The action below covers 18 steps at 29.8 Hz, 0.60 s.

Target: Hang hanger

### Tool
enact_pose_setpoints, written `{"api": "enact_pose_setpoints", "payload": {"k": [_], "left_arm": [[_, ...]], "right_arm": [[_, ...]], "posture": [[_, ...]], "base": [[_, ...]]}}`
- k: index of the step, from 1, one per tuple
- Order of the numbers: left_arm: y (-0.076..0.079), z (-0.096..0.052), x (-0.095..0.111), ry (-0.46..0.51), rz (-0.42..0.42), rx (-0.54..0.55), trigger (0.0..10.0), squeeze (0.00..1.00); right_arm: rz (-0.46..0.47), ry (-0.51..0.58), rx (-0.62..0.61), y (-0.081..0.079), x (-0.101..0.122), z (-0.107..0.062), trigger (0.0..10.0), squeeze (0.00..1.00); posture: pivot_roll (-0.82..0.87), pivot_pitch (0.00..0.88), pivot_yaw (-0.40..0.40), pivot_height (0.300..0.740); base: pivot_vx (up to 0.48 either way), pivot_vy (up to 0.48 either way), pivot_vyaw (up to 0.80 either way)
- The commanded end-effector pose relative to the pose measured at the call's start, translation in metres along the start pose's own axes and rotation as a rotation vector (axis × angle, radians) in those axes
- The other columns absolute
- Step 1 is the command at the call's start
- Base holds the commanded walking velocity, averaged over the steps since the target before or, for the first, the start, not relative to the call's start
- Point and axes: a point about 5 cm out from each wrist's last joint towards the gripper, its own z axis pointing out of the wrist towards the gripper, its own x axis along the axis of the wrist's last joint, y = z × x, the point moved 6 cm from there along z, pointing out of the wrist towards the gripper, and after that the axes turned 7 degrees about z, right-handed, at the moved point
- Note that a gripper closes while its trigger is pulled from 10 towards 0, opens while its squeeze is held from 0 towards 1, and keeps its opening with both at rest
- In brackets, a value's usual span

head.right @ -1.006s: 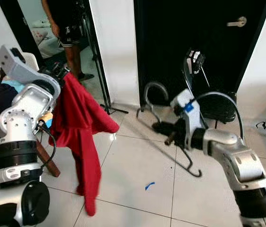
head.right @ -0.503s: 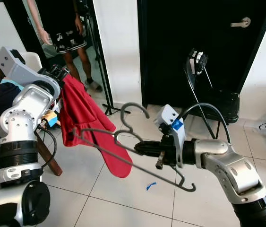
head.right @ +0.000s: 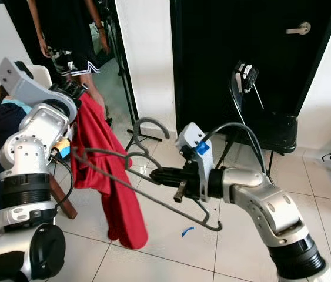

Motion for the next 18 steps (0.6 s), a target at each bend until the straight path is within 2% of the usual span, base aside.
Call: {"api": "enact_pose_setpoints", "payload": {"k": [1,11,18], "left_arm": [[0.008,-0.001,0.007,0.031,-0.01,-0.011,10.0,0.0],[0.011,-0.002,0.003,0.026,-0.023,-0.013,10.0,0.0],[0.006,-0.004,0.004,0.032,-0.023,0.001,10.0,0.0]], "right_arm": [[-0.007,0.014,0.011,-0.003,0.006,0.003,10.0,0.0],[0.003,0.022,-0.051,0.008,0.008,0.006,10.0,0.0],[0.019,0.048,-0.176,0.034,0.015,-0.003,10.0,0.0]], "posture": [[-0.04,0.0,0.061,0.74],[-0.03,0.0,0.058,0.74],[-0.04,0.0,0.057,0.74]], "base": [[0.0,0.0,0.0],[0.0,0.0,0.0],[0.0,0.0,0.0]]}}
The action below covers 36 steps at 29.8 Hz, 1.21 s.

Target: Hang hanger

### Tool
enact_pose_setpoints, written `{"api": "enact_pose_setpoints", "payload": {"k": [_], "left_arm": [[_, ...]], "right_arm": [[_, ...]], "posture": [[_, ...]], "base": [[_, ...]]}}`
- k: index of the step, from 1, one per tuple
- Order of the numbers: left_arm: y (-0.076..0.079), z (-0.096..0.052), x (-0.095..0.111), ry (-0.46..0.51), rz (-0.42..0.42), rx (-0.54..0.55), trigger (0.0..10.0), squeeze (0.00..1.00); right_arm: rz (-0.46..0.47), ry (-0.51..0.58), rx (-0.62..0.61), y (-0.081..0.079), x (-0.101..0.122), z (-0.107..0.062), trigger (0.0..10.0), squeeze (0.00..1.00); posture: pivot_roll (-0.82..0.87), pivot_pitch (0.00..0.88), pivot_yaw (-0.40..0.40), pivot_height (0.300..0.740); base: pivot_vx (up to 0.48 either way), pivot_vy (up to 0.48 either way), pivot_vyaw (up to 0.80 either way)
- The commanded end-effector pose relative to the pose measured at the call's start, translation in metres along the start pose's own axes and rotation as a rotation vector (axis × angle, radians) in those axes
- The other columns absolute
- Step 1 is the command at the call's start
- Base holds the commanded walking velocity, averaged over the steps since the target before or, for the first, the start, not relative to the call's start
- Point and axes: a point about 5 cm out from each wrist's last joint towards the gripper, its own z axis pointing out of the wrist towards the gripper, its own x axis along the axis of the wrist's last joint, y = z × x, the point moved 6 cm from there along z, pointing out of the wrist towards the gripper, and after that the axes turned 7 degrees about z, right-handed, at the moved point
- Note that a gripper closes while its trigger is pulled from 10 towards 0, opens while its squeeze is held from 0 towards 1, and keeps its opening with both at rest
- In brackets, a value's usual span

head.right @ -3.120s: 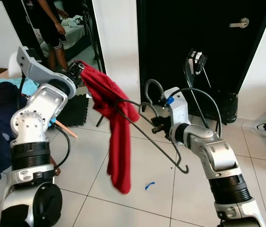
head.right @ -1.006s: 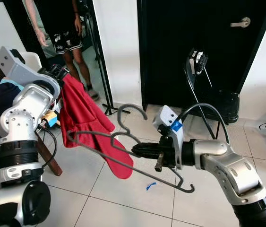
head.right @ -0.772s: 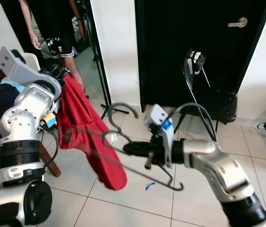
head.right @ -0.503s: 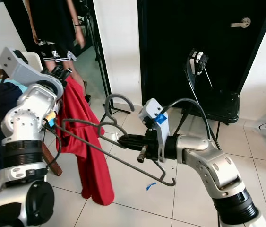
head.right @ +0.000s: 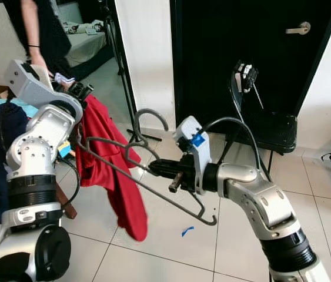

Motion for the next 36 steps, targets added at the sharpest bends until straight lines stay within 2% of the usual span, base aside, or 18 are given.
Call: {"api": "enact_pose_setpoints", "payload": {"k": [1,2,7,13,22,36], "left_arm": [[0.0,-0.002,0.005,0.024,-0.011,0.005,10.0,0.0],[0.001,-0.002,0.004,0.024,-0.012,0.005,10.0,0.0],[0.001,-0.002,0.005,0.027,-0.011,0.005,10.0,0.0],[0.0,-0.002,0.007,0.031,-0.01,0.009,10.0,0.0],[0.004,-0.003,0.004,0.024,-0.011,0.001,10.0,0.0],[-0.001,-0.001,0.01,0.039,-0.008,0.01,10.0,0.0]], "right_arm": [[-0.004,0.017,-0.036,0.007,0.007,0.0,10.0,0.0],[0.009,0.03,-0.069,0.013,0.01,0.0,10.0,0.0],[0.029,0.044,-0.111,0.021,0.013,-0.003,10.0,0.0],[0.03,0.045,-0.119,0.024,0.013,-0.007,10.0,0.0],[0.037,0.05,-0.128,0.025,0.015,-0.003,10.0,0.0],[0.053,-0.034,-0.149,0.032,-0.002,-0.014,10.0,0.0]], "posture": [[-0.04,0.0,0.057,0.74],[-0.04,0.0,0.057,0.74],[-0.04,0.0,0.057,0.74],[-0.04,0.0,0.058,0.74],[-0.04,0.0,0.057,0.74],[-0.04,0.0,0.055,0.74]], "base": [[0.0,0.0,0.0],[0.0,0.0,0.0],[0.0,0.0,0.0],[0.0,0.0,0.0],[0.0,0.0,0.0],[0.0,0.0,0.0]]}}
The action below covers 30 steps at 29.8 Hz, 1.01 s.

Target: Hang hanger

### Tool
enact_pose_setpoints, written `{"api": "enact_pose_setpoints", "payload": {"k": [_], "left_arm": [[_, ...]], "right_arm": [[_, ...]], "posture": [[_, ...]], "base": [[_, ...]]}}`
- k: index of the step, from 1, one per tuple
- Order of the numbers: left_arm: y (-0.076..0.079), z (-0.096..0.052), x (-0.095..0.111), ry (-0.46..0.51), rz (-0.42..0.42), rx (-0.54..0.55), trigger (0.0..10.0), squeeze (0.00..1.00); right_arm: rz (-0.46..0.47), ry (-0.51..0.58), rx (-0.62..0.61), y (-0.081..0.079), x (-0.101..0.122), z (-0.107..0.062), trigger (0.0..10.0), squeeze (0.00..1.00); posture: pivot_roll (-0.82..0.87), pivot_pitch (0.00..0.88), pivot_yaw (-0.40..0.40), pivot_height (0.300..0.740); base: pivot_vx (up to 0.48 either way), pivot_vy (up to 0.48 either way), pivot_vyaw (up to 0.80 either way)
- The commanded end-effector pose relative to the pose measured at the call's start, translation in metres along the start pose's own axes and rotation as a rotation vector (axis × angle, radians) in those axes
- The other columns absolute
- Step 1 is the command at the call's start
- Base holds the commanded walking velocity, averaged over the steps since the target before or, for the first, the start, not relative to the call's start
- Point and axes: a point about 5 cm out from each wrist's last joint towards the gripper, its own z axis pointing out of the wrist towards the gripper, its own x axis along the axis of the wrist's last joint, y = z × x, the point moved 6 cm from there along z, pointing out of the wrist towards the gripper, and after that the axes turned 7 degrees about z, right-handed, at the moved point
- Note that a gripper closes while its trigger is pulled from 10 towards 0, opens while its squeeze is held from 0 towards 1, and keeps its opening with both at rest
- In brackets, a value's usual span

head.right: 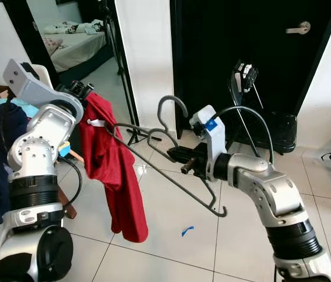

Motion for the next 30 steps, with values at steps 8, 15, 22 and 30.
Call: {"api": "enact_pose_setpoints", "payload": {"k": [8,15,22,30], "left_arm": [[-0.001,-0.001,0.011,0.039,0.005,0.004,10.0,0.0],[-0.002,-0.001,0.011,0.04,0.008,0.004,10.0,0.0],[-0.003,-0.001,0.01,0.042,0.019,0.007,10.0,0.0],[-0.003,-0.001,0.01,0.046,0.027,0.007,10.0,0.0]], "right_arm": [[0.005,-0.011,-0.005,0.001,-0.003,-0.001,10.0,0.0],[-0.008,0.025,0.072,-0.013,0.004,-0.001,10.0,0.0],[-0.006,0.08,0.261,-0.046,0.012,-0.01,10.0,0.0],[-0.018,0.062,0.33,-0.057,0.007,-0.012,10.0,0.0]], "posture": [[-0.04,0.0,0.055,0.74],[-0.04,0.0,0.054,0.74],[-0.04,0.0,0.053,0.74],[-0.03,0.0,0.05,0.74]], "base": [[0.0,0.0,0.0],[0.0,0.0,0.0],[0.0,0.0,0.0],[0.0,0.0,0.0]]}}
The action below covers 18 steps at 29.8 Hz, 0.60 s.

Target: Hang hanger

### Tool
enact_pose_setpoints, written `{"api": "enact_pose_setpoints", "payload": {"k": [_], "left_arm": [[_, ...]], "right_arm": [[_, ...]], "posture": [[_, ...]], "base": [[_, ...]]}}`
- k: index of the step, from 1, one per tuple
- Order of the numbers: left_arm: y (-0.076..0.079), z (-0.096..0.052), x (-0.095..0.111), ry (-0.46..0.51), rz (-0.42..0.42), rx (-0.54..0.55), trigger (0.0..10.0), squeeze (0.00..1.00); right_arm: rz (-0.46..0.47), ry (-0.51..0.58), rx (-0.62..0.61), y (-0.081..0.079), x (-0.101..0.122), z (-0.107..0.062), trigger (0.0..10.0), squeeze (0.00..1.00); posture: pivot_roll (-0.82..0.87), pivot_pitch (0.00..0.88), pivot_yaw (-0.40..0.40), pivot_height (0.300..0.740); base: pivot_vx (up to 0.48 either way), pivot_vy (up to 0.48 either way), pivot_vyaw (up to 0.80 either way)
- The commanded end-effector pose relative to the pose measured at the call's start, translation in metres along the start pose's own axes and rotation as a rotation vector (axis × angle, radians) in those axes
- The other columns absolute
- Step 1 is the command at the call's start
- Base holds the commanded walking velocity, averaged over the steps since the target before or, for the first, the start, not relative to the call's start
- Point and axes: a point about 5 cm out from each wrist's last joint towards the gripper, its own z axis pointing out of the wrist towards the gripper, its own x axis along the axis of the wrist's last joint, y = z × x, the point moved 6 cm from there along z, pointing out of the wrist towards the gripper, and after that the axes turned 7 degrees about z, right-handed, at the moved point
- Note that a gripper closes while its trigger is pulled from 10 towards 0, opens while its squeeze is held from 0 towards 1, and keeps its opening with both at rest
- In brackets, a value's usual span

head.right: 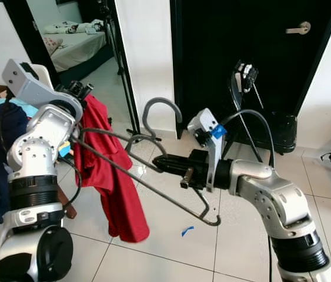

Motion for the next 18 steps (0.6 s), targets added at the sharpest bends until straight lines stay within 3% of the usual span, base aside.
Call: {"api": "enact_pose_setpoints", "payload": {"k": [1,10,18], "left_arm": [[-0.001,-0.001,0.01,0.039,0.01,-0.001,10.0,0.0],[0.005,-0.002,0.008,0.037,-0.003,-0.015,10.0,0.0],[0.005,-0.003,0.007,0.037,-0.01,-0.016,10.0,0.0]], "right_arm": [[-0.025,-0.005,0.037,-0.009,0.001,0.005,10.0,0.0],[-0.025,-0.035,-0.06,0.008,-0.002,0.016,10.0,0.0],[-0.042,-0.055,-0.137,0.022,-0.001,0.012,10.0,0.0]], "posture": [[-0.03,0.0,0.049,0.74],[-0.03,0.0,0.045,0.74],[-0.03,0.0,0.045,0.74]], "base": [[0.0,0.0,0.0],[0.0,0.0,0.0],[0.0,0.0,0.0]]}}
